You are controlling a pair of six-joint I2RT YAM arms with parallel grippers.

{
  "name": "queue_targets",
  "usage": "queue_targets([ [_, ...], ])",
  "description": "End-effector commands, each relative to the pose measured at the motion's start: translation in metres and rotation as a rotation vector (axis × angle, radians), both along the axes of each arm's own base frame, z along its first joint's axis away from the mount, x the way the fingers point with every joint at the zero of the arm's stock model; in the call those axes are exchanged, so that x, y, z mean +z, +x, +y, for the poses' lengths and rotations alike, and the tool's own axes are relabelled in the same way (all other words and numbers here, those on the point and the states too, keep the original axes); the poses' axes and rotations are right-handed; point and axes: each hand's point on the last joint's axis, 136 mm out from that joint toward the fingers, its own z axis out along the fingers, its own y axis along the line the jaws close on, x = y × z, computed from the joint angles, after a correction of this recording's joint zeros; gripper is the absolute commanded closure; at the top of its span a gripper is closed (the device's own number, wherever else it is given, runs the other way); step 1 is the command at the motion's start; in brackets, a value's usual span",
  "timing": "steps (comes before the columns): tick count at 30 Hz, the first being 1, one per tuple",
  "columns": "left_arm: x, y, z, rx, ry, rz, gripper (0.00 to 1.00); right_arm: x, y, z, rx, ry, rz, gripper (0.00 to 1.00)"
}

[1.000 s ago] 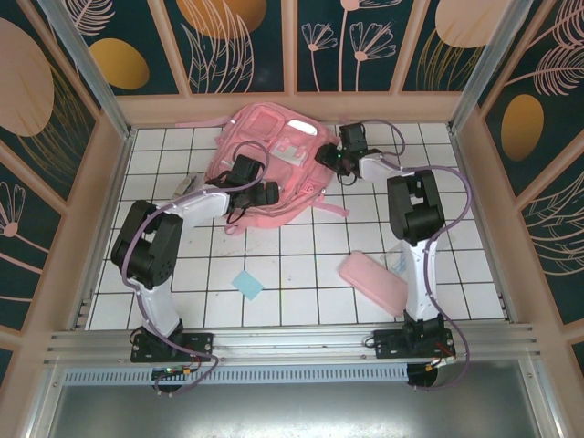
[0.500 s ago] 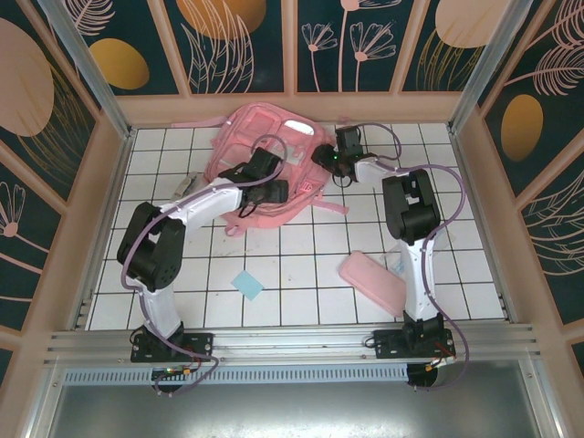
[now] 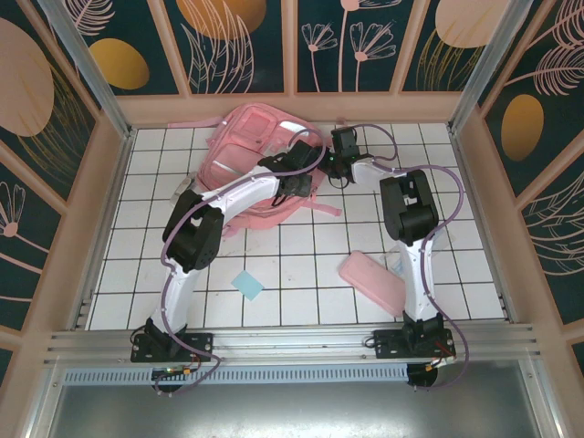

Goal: Pack the student bag

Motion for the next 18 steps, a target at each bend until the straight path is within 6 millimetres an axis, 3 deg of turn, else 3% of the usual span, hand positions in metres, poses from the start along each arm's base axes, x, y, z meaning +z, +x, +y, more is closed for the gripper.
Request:
queue_targets([
  [1, 0.003, -0.001, 0.014, 0.030, 0.103, -0.009, 0.52, 0.003, -0.016, 0.015, 0.045, 0.022, 0.043, 0.49],
  [6, -0.007, -0.002, 0.013, 0.023, 0.114, 0.007, 0.55, 0.002, -0.015, 0.014, 0.043, 0.022, 0.043, 0.49],
  [15, -0.029, -0.001, 0.009, 0.007, 0.129, 0.043, 0.73, 0.002, -0.014, 0.011, 0.037, 0.011, 0.044, 0.49],
  [18, -0.037, 0.002, 0.014, 0.019, 0.166, 0.033, 0.74, 0.002, -0.014, 0.010, 0.037, 0.008, 0.044, 0.49],
])
